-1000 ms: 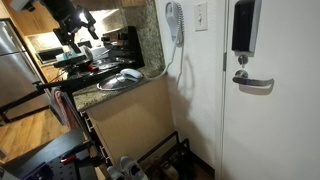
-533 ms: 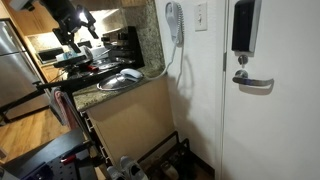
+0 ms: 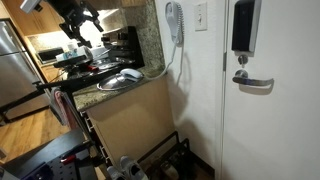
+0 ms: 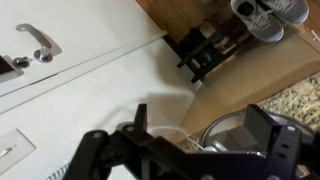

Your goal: Untangle and straighten the telephone cable.

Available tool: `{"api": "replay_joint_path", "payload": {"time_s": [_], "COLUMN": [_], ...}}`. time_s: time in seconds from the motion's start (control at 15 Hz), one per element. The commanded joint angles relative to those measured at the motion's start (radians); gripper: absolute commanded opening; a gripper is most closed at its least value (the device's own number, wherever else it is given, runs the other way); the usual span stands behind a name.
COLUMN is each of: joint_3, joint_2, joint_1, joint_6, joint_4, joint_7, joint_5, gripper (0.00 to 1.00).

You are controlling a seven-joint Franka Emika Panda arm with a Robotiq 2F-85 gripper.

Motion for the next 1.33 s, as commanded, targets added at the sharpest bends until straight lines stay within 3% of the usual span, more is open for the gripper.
{"api": "replay_joint_path", "payload": {"time_s": [0.0, 0.27, 0.6, 0.8, 0.93, 1.0, 1.27], "joint_3": [0.033, 0.071, 0.118, 0.122, 0.094, 0.065, 0.057], "joint_2": [0.000, 0.064, 0.219, 0.322, 0.389, 0.315, 0.389], "joint_1": [-0.063, -0.187, -0.300, -0.294, -0.250, -0.239, -0.217], "joint_6": [0.157, 0.295, 0.274, 0.230, 0.206, 0.256, 0.239], "joint_4": [-0.002, 0.022, 0.142, 0.250, 0.318, 0.228, 0.297], "joint_7": [0.139, 0.264, 0.332, 0.359, 0.318, 0.329, 0.328], "joint_5": [-0.059, -0.185, -0.329, -0.397, -0.376, -0.382, -0.380], "gripper": [1.00, 1.00, 1.00, 1.00, 1.00, 1.00, 1.00]}}
